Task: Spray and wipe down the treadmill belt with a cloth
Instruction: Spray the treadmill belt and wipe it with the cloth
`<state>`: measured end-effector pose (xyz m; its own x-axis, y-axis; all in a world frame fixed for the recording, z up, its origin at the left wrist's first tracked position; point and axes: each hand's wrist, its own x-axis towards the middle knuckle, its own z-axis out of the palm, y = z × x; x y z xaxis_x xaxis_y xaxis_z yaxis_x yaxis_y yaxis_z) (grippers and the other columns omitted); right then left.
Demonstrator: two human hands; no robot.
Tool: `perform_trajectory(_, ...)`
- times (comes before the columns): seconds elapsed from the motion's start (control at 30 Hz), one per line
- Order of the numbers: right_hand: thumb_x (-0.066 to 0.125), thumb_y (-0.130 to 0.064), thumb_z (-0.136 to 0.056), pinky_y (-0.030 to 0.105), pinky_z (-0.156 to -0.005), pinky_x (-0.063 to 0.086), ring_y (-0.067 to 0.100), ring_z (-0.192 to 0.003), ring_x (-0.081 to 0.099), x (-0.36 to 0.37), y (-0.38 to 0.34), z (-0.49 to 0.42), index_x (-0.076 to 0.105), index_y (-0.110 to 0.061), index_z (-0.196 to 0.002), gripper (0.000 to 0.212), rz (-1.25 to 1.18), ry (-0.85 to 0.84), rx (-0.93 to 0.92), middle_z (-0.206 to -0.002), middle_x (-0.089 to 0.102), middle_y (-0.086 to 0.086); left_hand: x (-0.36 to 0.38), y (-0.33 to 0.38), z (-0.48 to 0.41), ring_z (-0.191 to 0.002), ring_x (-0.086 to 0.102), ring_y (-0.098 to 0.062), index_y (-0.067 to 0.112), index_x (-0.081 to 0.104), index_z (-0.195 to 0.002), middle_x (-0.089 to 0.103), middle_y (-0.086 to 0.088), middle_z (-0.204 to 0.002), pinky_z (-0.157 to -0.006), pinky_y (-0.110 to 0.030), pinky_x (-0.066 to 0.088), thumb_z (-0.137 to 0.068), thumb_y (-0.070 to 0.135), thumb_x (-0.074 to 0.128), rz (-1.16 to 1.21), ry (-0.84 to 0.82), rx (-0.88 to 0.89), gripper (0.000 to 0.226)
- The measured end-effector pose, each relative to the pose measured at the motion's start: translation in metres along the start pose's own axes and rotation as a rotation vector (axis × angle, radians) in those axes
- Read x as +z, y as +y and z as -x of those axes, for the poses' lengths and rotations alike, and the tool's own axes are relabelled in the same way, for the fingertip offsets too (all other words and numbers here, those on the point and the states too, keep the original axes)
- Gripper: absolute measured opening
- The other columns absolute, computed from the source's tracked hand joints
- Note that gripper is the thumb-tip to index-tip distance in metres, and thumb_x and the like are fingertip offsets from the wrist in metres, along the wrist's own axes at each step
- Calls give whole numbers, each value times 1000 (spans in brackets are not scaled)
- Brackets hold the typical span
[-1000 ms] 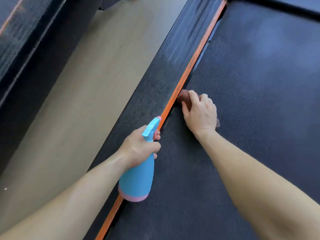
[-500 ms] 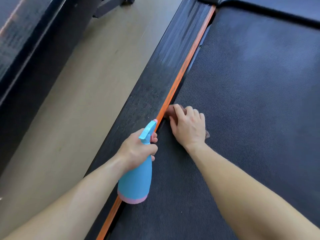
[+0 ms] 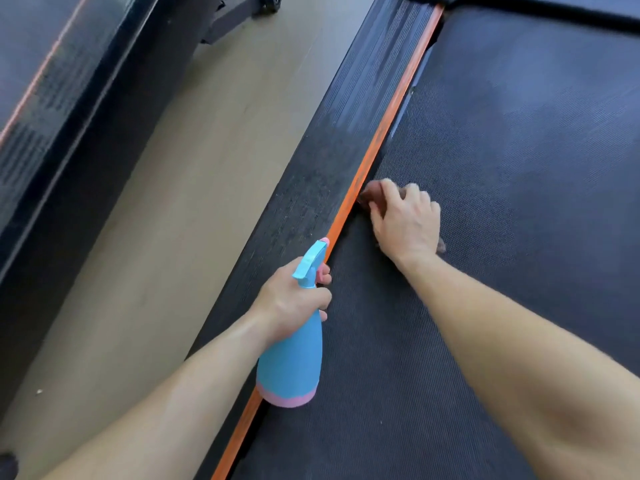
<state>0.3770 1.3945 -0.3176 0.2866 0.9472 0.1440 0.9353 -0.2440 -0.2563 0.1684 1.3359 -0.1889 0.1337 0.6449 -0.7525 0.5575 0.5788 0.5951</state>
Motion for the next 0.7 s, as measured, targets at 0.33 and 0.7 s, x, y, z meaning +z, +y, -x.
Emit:
perform_trajectory(0.33, 54, -48, -95, 43, -69, 39, 33, -81, 52, -23, -13, 132, 59, -20, -126, 42, -47, -158, -281, -94, 53, 10, -24, 10, 12, -93, 74, -33, 24, 70, -104, 72, -3, -115, -69, -32, 63, -63, 15, 60, 110, 85, -35, 43)
perform_trajectory(0.7, 56, -49, -94, 44, -69, 40, 33, -83, 52, -12, -12, 84, 60, -21, -126, 42, 34, -14, -68, -96, 55, 11, -37, 14, 23, -73, 73, -24, 58, 60, -129, 68, -1, -120, -78, -34, 60, -66, 15, 57, -5, -22, 29, 77)
